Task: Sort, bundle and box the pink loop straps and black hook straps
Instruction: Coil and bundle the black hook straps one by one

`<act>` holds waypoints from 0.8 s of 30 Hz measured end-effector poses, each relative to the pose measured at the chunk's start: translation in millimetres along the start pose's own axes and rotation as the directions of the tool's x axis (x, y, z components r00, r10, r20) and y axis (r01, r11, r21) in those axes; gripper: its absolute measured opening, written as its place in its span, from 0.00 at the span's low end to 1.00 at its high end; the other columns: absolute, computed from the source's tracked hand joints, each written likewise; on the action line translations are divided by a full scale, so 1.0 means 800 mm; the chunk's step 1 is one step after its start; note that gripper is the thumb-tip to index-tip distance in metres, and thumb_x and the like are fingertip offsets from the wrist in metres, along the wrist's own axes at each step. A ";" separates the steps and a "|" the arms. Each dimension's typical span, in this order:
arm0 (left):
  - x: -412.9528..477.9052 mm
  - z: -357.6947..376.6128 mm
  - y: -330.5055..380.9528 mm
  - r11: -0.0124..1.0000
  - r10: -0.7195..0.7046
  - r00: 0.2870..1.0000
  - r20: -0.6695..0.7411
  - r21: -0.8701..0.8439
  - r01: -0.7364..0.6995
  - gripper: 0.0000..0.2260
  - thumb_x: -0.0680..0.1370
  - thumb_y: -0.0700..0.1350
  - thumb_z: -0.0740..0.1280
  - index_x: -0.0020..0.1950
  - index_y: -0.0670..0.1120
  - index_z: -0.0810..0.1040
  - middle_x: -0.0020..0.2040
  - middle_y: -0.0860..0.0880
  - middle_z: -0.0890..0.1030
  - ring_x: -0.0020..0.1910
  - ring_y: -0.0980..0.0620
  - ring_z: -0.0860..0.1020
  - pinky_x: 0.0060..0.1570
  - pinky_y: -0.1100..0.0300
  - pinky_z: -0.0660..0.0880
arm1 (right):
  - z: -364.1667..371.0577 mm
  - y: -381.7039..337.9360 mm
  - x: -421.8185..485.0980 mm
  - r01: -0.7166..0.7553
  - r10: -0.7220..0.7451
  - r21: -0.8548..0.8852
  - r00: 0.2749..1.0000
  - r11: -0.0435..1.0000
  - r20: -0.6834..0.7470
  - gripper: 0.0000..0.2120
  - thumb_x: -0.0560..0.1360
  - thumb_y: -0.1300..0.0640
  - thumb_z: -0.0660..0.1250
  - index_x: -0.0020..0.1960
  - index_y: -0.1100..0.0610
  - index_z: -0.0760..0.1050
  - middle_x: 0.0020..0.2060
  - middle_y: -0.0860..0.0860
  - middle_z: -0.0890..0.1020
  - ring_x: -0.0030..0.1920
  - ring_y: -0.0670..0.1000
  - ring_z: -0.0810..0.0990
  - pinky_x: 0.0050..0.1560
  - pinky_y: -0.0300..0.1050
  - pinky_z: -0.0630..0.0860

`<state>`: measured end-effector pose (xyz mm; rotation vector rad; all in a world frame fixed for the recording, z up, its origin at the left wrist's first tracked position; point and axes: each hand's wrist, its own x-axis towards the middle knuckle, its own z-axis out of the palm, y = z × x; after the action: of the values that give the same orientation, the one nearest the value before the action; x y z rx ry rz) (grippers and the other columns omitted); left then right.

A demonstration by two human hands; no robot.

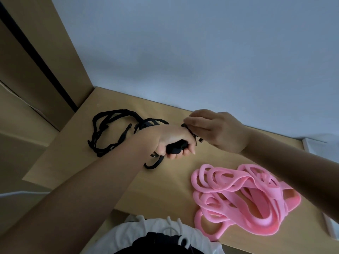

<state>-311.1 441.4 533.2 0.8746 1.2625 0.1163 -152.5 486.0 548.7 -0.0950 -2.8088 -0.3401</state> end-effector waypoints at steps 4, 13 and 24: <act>-0.010 -0.013 0.001 0.993 0.034 0.999 0.002 -0.109 -0.034 0.12 0.74 0.36 0.62 0.33 0.48 0.66 0.26 0.52 0.68 0.25 0.57 0.62 0.21 0.69 0.56 | 0.015 0.003 0.002 -0.146 0.155 0.179 0.987 0.973 -0.037 0.18 0.70 0.72 0.57 0.57 0.69 0.76 0.56 0.62 0.79 0.56 0.62 0.78 0.37 0.53 0.80; -0.011 -0.030 0.008 0.961 0.260 0.960 -0.100 -0.072 -0.268 0.09 0.74 0.35 0.62 0.34 0.43 0.68 0.29 0.48 0.69 0.26 0.52 0.65 0.23 0.66 0.60 | 0.042 -0.022 0.009 -0.479 0.740 0.756 0.673 0.447 -0.012 0.19 0.79 0.64 0.53 0.69 0.53 0.65 0.59 0.47 0.76 0.58 0.44 0.76 0.61 0.37 0.72; 0.000 -0.032 -0.013 0.988 0.148 0.955 0.256 -0.087 -0.130 0.04 0.66 0.41 0.60 0.36 0.45 0.65 0.27 0.51 0.69 0.22 0.56 0.66 0.22 0.66 0.62 | 0.058 -0.032 0.014 -0.275 0.817 0.929 0.457 -0.247 0.353 0.11 0.79 0.59 0.60 0.42 0.56 0.78 0.37 0.52 0.79 0.36 0.44 0.78 0.40 0.39 0.76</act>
<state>-337.4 447.3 526.0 0.8875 0.9450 0.1501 -179.2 472.6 503.7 -0.9246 -1.5080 1.5769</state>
